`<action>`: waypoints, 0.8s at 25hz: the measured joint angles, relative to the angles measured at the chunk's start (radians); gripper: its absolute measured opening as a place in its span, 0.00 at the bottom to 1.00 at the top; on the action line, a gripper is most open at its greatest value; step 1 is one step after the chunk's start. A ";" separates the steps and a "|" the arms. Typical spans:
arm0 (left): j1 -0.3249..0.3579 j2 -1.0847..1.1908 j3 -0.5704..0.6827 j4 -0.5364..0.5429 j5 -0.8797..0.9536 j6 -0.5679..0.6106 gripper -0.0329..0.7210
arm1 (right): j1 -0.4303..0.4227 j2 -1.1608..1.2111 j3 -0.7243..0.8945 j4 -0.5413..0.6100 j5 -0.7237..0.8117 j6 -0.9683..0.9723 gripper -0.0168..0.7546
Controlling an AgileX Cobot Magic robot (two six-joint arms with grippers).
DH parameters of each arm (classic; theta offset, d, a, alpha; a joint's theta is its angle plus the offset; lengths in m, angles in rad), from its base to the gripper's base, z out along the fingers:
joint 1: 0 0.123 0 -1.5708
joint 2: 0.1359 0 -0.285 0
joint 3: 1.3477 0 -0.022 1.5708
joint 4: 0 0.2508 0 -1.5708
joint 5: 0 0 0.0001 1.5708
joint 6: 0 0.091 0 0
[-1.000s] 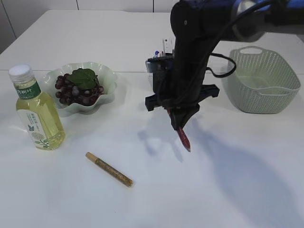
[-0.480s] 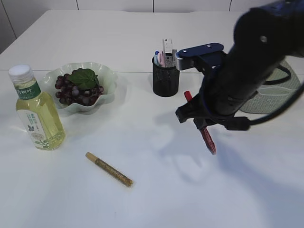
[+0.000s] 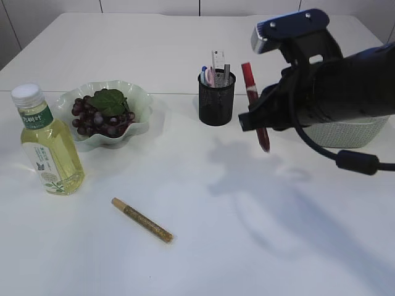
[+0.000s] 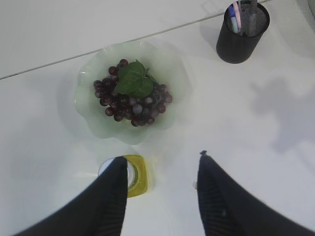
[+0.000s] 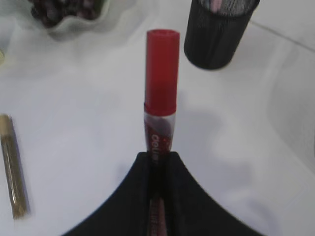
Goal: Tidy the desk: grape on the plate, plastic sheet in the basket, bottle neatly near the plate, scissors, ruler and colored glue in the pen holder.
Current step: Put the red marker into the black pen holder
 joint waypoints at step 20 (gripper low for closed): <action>0.000 0.000 0.000 0.009 0.000 0.000 0.50 | -0.163 0.451 -0.564 -0.002 -0.342 0.049 0.10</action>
